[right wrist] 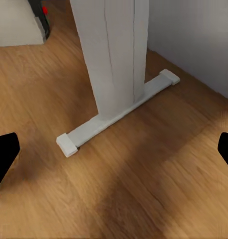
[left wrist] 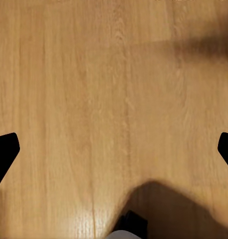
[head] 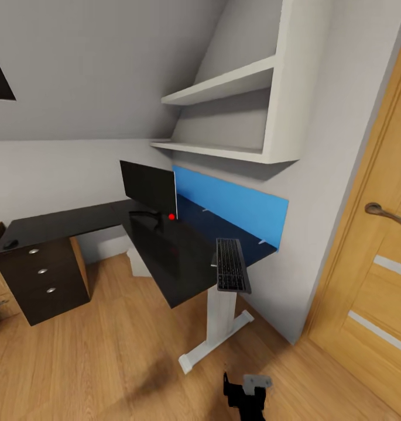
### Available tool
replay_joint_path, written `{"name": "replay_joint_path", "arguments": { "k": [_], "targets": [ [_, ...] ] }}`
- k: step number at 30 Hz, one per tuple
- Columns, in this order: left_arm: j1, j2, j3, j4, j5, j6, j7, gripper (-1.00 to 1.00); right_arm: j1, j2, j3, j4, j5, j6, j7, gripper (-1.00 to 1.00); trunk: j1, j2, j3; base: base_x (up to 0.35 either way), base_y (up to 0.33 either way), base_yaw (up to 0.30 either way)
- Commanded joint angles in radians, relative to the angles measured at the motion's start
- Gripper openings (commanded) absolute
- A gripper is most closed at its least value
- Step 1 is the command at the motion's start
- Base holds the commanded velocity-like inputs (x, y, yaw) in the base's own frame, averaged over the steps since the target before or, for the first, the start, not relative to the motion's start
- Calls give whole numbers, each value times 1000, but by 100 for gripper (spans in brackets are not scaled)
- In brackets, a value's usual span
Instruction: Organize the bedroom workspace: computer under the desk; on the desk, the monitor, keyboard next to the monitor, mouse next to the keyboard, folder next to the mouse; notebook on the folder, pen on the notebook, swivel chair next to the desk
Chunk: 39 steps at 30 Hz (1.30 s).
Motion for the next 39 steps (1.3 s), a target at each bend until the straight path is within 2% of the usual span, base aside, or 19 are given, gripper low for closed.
{"name": "replay_joint_path", "arguments": {
  "k": [1,3,4,5,6,8,9,11,12,13,14,15,20,23,28,31,35,37,39],
  "targets": [
    [0,0,-1,-2,11,-1,2,100,-25,-4,-22,-17,-5,-1,-7,100,4,-8,-4,0,0,0],
    [0,-3,-2,-3,10,-6,2,100,-91,-20,-173,-47,-20,8,21,100,12,-22,-11,0,0,0],
    [0,-4,-2,-3,10,-6,2,100,-104,-22,-212,-52,-24,14,36,100,15,-29,-14,0,0,0],
    [0,-4,-3,-4,10,-6,2,100,-130,-28,-290,-62,-32,39,75,100,19,-36,-17,0,0,0],
    [0,-6,-3,-5,10,-7,2,100,-143,-31,-330,-66,-37,59,97,100,23,-43,-20,0,0,0],
    [0,-6,-3,-15,9,-15,1,100,-191,-56,-496,-77,-54,192,191,100,31,-57,-26,0,0,0],
    [0,-6,-3,-19,9,-20,1,100,-203,-64,-539,-79,-60,235,213,100,35,-64,-29,0,0,0],
    [0,-6,-2,-43,9,-51,0,100,-240,-97,-717,-93,-86,404,290,100,42,-78,-36,0,0,0],
    [0,-6,-2,-48,9,-59,0,100,-247,-104,-761,-99,-91,440,305,100,46,-85,-39,0,0,0],
    [0,-7,-2,-54,9,-72,-1,100,-256,-115,-844,-114,-98,503,327,100,50,-92,-42,0,0,0],
    [0,-8,-2,-56,9,-77,-1,100,-259,-119,-882,-123,-101,529,335,100,54,-99,-45,0,0,0],
    [0,-13,-3,-63,8,-89,-1,100,-268,-129,-1024,-166,-109,635,366,100,58,-106,-48,0,0,0],
    [0,-16,-3,-69,8,-96,-1,100,-272,-126,-1087,-173,-107,690,417,100,77,-141,-64,0,0,0],
    [0,-17,-3,-79,7,-98,-2,100,-272,-126,-1093,-174,-107,697,451,100,88,-162,-73,0,0,0],
    [3,-22,-4,-151,6,-99,-4,100,-273,-127,-1098,-174,-107,724,570,100,107,-197,-89,0,0,0],
    [31,-34,-4,-204,6,-99,-6,100,-273,-128,-1099,-174,-107,735,614,100,119,-218,-98,0,0,0],
    [117,-47,-4,-356,5,-98,-38,100,-273,-128,-1100,-174,-106,740,644,100,134,-246,-111,0,0,0],
    [211,-46,-2,-534,6,-94,-102,100,-273,-127,-1100,-174,-106,741,650,100,142,-260,-117,0,0,0],
    [253,-45,3,-602,7,-92,-132,100,-273,-127,-1099,-174,-107,740,651,100,150,-274,-123,0,0,0]
  ]
}}
